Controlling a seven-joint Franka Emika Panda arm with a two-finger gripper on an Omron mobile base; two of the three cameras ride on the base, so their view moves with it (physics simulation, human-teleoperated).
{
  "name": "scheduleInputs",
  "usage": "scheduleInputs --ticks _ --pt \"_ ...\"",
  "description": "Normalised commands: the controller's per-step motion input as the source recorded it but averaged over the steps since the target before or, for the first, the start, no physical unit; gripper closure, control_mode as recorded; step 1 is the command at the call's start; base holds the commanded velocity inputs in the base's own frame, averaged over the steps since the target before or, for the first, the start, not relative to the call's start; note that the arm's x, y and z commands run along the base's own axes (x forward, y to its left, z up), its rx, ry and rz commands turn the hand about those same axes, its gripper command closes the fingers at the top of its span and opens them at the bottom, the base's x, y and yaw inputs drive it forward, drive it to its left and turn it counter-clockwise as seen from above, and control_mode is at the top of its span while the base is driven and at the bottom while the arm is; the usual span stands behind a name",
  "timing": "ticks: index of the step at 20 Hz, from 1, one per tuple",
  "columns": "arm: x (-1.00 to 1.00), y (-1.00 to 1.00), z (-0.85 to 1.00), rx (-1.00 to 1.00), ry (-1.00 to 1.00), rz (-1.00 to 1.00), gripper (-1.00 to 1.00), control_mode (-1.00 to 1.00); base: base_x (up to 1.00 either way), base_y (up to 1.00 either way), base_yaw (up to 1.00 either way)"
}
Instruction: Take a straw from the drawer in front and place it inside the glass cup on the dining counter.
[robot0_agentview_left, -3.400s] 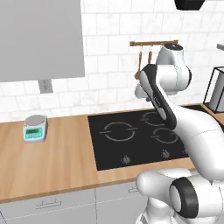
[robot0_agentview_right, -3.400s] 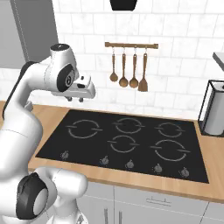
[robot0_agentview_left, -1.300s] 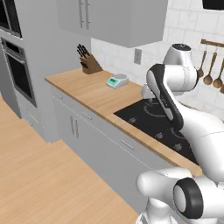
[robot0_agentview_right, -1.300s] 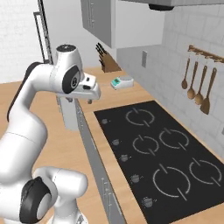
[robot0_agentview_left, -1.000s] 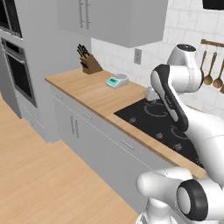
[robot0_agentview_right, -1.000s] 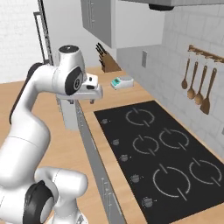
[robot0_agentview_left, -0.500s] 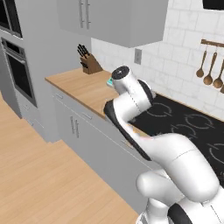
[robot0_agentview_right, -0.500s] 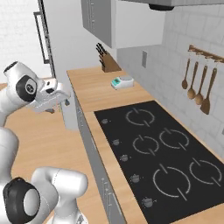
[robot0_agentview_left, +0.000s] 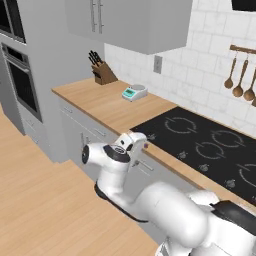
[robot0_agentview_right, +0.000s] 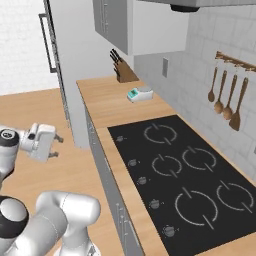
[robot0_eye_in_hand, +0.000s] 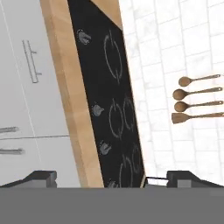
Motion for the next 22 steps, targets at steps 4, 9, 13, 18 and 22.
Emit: scheduleInputs --ticks 4,9,13,18,22 --pt "0.36 0.08 -0.91 -0.36 0.0 -0.13 -1.0 -1.0 0.0 0.0 0.0" --pt "0.68 0.0 -0.79 -0.19 0.0 -0.15 -1.0 -1.0 0.0 0.0 0.0" --pt "0.72 -0.03 -0.71 -0.09 0.0 -0.15 -1.0 -1.0 0.0 0.0 0.0" --pt "0.67 -0.01 -0.57 0.0 0.01 -0.05 -1.0 -1.0 0.0 0.0 0.0" --pt "0.63 0.0 -0.58 0.0 0.0 0.0 -1.0 -1.0 0.0 0.0 0.0"
